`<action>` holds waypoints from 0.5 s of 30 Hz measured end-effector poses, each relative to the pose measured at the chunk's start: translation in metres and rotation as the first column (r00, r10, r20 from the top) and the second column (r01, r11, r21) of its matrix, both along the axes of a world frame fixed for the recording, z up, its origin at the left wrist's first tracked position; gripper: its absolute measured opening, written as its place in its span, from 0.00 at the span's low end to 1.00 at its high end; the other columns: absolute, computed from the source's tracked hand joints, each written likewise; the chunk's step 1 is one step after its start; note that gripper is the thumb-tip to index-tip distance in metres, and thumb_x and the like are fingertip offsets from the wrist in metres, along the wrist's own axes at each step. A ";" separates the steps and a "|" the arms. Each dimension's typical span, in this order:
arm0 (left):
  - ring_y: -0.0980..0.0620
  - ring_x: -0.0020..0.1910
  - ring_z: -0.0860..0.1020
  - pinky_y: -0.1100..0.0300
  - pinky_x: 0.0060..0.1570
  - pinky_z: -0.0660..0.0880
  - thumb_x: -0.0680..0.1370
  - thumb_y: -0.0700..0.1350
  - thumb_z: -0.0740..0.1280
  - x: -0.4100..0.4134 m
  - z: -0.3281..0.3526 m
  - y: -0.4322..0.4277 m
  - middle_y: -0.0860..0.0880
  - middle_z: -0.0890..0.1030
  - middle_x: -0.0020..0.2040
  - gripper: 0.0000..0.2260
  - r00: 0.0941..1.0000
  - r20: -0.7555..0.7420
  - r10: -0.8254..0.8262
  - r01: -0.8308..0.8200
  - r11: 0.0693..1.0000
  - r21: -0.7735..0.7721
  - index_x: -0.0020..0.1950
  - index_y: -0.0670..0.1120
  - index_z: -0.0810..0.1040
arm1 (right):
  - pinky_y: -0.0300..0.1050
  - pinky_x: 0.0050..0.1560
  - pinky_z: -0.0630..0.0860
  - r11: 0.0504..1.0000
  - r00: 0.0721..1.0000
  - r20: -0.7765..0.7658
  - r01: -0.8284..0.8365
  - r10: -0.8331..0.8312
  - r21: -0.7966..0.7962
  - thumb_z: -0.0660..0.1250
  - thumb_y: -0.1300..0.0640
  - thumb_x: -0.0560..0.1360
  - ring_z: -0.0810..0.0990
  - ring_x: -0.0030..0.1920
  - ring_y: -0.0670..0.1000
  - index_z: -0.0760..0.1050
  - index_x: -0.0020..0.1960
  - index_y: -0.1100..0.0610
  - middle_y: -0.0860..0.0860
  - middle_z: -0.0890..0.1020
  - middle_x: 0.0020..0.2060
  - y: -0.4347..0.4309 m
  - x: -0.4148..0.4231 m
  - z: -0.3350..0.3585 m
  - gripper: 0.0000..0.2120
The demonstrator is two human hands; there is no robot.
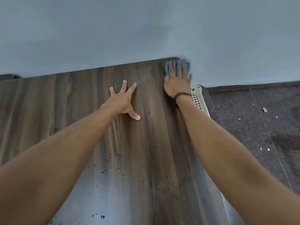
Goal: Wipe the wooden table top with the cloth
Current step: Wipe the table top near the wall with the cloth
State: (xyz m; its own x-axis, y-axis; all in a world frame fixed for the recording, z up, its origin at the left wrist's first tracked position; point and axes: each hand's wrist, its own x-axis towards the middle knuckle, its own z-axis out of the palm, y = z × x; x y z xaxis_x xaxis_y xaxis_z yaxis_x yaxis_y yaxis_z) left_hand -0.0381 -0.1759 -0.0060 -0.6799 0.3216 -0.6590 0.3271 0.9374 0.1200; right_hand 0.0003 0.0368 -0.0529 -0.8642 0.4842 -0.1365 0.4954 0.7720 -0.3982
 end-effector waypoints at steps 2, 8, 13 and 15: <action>0.31 0.75 0.36 0.32 0.71 0.53 0.60 0.59 0.81 0.000 -0.001 -0.001 0.54 0.31 0.78 0.63 1.000 0.001 0.001 -0.001 1.000 -0.010 0.77 0.63 0.33 | 0.60 0.78 0.39 0.991 0.992 0.026 -0.125 0.124 0.044 0.46 0.47 0.84 0.41 0.81 0.54 0.45 0.82 0.47 0.51 0.44 0.82 -0.012 -0.023 -0.002 0.28; 0.30 0.74 0.36 0.32 0.71 0.54 0.61 0.59 0.80 -0.001 -0.003 -0.001 0.54 0.31 0.78 0.63 1.000 -0.013 -0.020 0.020 1.000 -0.008 0.77 0.62 0.33 | 0.61 0.77 0.38 0.993 0.994 0.044 -0.104 0.102 0.051 0.46 0.46 0.83 0.42 0.81 0.51 0.47 0.82 0.44 0.48 0.47 0.82 0.020 -0.041 -0.001 0.28; 0.31 0.75 0.36 0.30 0.70 0.55 0.60 0.60 0.80 0.000 -0.005 -0.002 0.55 0.31 0.78 0.63 1.000 -0.011 -0.018 0.018 1.000 -0.011 0.76 0.64 0.33 | 0.59 0.77 0.39 0.963 0.966 0.000 -0.257 0.258 0.078 0.46 0.46 0.83 0.43 0.81 0.51 0.48 0.82 0.42 0.47 0.48 0.82 -0.005 -0.014 -0.009 0.27; 0.31 0.75 0.36 0.30 0.69 0.55 0.60 0.60 0.80 -0.002 -0.005 -0.002 0.55 0.31 0.78 0.63 1.000 -0.014 -0.019 0.019 1.000 -0.008 0.76 0.63 0.33 | 0.59 0.77 0.40 0.990 0.991 -0.016 -0.130 0.131 0.063 0.46 0.46 0.82 0.44 0.81 0.50 0.49 0.82 0.42 0.48 0.49 0.82 0.006 0.003 -0.009 0.28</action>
